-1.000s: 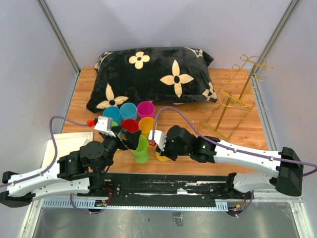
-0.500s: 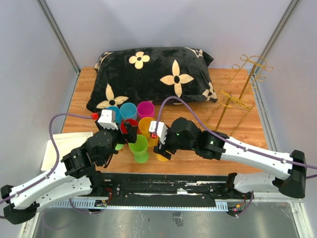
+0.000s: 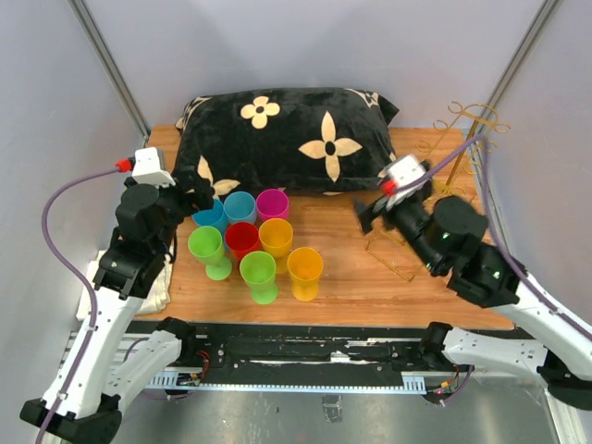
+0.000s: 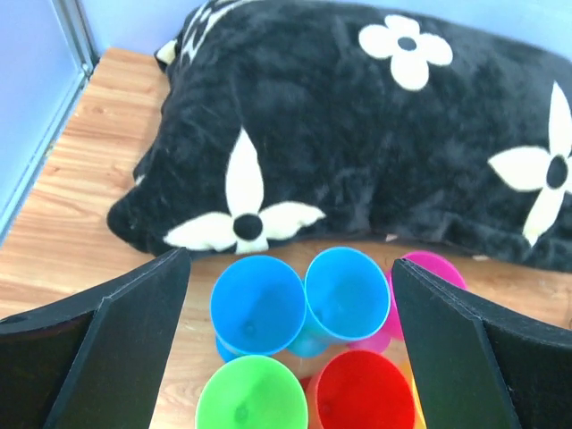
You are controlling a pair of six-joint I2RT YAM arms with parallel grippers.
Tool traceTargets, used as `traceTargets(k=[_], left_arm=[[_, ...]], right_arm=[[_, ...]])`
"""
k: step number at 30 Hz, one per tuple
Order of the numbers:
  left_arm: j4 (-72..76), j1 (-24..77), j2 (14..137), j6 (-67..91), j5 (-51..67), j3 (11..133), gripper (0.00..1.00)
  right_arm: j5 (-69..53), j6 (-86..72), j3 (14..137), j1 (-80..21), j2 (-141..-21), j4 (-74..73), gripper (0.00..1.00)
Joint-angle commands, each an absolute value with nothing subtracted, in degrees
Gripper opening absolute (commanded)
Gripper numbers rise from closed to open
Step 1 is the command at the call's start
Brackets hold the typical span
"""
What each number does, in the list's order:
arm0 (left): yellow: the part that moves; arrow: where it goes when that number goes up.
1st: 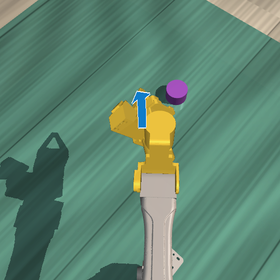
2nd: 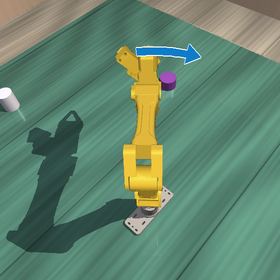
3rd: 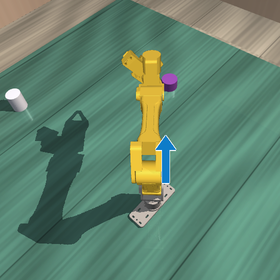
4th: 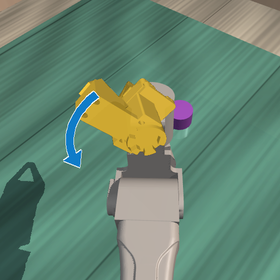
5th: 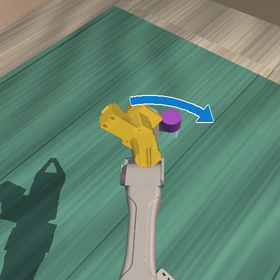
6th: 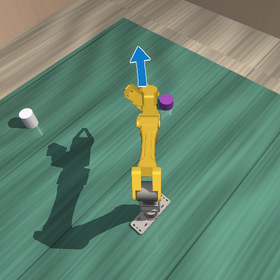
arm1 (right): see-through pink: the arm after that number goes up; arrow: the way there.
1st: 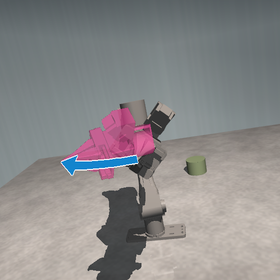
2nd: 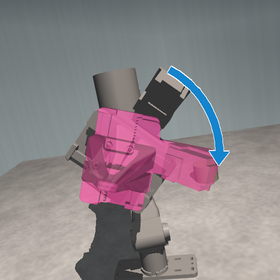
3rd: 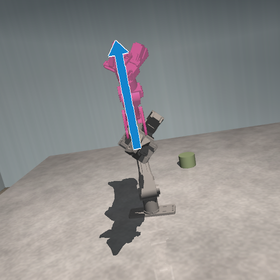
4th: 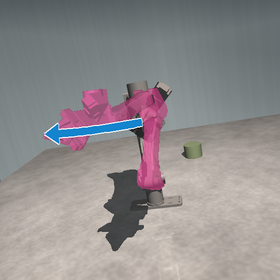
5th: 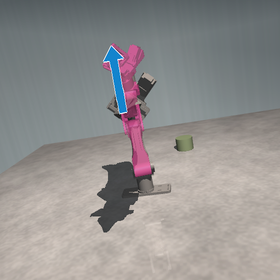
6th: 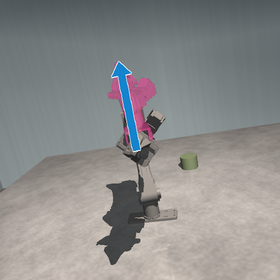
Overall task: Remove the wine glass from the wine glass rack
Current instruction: Reset both arms
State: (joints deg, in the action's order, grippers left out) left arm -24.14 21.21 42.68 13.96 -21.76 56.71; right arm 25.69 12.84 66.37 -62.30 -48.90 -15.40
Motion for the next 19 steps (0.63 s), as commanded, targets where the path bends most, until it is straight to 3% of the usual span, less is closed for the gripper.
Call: traceTargets(k=[1, 5, 14, 19], left_arm=[[-24.76, 15.21, 45.61, 13.87, -10.18, 62.44, 1.00], [-25.63, 15.18, 45.35, 19.66, -11.72, 67.40, 1.00], [-26.89, 15.19, 36.55, 22.21, -24.73, 72.53, 1.00], [-31.34, 15.21, 38.12, 23.03, -29.19, 75.09, 1.00]], right_arm=[[34.50, 8.93, 75.50, -48.15, -48.68, -22.56, 0.98], [33.42, 7.46, 78.92, -39.74, -46.04, -24.05, 0.98], [29.99, 4.98, 81.24, -39.29, -40.86, -33.24, 0.98], [29.08, 4.15, 78.20, -39.24, -39.47, -33.62, 0.98]])
